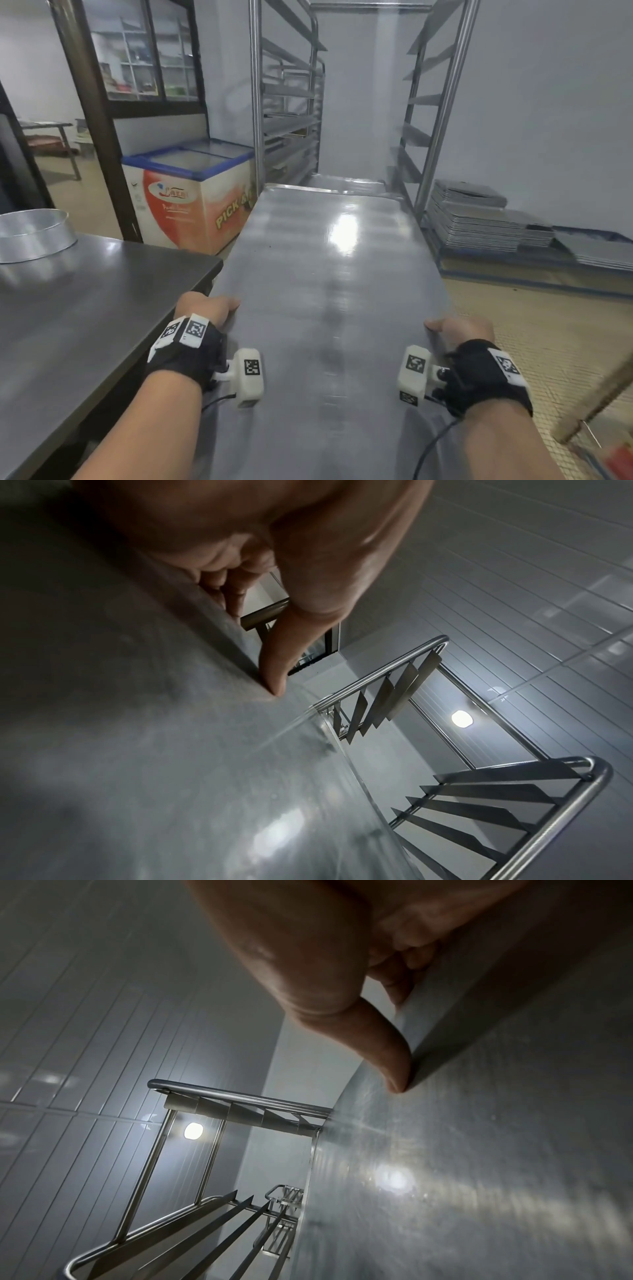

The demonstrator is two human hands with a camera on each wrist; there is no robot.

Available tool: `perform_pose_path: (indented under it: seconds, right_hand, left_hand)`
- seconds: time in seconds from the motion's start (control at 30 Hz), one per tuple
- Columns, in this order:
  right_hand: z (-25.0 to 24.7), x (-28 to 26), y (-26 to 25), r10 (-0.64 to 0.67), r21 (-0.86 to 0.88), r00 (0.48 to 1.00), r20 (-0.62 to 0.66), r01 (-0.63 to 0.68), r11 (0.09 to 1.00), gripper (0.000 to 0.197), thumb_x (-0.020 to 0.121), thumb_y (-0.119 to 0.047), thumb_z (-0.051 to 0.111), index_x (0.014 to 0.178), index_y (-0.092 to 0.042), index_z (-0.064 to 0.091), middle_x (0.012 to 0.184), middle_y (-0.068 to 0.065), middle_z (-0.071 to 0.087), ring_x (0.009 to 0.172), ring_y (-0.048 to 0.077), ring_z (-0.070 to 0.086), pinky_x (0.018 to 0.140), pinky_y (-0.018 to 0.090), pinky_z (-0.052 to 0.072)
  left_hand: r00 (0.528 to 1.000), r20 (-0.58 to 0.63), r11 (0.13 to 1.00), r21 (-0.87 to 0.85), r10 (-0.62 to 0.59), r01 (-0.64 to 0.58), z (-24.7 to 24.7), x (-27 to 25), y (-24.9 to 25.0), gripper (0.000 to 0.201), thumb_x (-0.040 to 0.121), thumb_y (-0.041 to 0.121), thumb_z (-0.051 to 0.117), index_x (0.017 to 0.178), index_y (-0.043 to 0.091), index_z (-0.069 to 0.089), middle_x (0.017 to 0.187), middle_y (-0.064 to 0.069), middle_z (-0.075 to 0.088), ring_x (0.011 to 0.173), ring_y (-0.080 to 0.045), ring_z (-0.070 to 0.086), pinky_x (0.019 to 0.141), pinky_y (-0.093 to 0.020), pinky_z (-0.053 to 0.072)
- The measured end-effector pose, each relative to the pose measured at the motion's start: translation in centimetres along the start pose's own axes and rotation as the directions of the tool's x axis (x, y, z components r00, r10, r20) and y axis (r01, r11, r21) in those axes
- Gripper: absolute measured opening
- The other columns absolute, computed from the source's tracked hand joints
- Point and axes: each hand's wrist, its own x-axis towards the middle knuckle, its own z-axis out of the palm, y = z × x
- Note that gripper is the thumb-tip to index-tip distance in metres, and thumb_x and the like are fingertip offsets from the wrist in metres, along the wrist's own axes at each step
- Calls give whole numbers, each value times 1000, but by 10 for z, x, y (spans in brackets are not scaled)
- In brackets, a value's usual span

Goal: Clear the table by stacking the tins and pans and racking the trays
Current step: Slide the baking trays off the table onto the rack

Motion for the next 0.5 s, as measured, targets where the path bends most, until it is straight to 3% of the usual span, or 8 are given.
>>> perform_pose_path:
  seconds: [0.17,0.27,0.3,0.37,0.4,0.5]
  right_hand:
    - [27,26,-29,-3,-68,999,-37,1,998,35,82,-2,75,110,12,60,101,23,65,86,33,60,75,36,48]
    - [46,43,-46,-22,-150,998,-53,14,989,31,85,-3,72,110,12,62,109,25,66,102,37,63,84,36,50]
    - [52,51,-52,-24,-168,998,-57,14,986,25,86,-2,70,105,12,63,106,25,65,103,37,63,83,36,50]
    - [63,65,-65,-12,-178,997,-76,-2,984,12,85,2,68,86,12,61,94,22,63,91,36,62,84,39,52]
    - [68,73,-71,-10,-173,996,-87,-5,985,14,85,1,69,85,11,60,92,22,63,88,35,61,84,40,52]
    - [85,97,-89,-19,-188,996,-85,2,982,25,85,-4,71,101,12,60,87,17,60,83,31,59,73,34,46]
  left_hand:
    - [998,51,999,18,-33,32,21,49,31,56,78,13,83,123,-11,59,120,-26,65,98,-37,65,82,-38,52]
    - [997,69,1000,0,-26,26,38,76,52,62,85,5,75,139,-8,47,129,-26,61,88,-25,54,57,-28,47]
    - [997,74,1000,13,-24,23,43,86,58,64,86,4,74,141,-8,45,130,-25,60,89,-24,54,56,-27,46]
    - [996,76,997,65,-44,39,53,109,72,65,85,8,76,140,-10,45,133,-25,58,104,-33,60,72,-30,42]
    - [997,68,997,79,-30,24,58,121,78,64,86,10,76,139,-11,47,135,-25,57,111,-37,59,78,-33,40]
    - [995,97,1000,-6,3,-2,72,152,99,47,96,22,64,134,-3,55,138,-21,56,119,-35,57,91,-32,44]
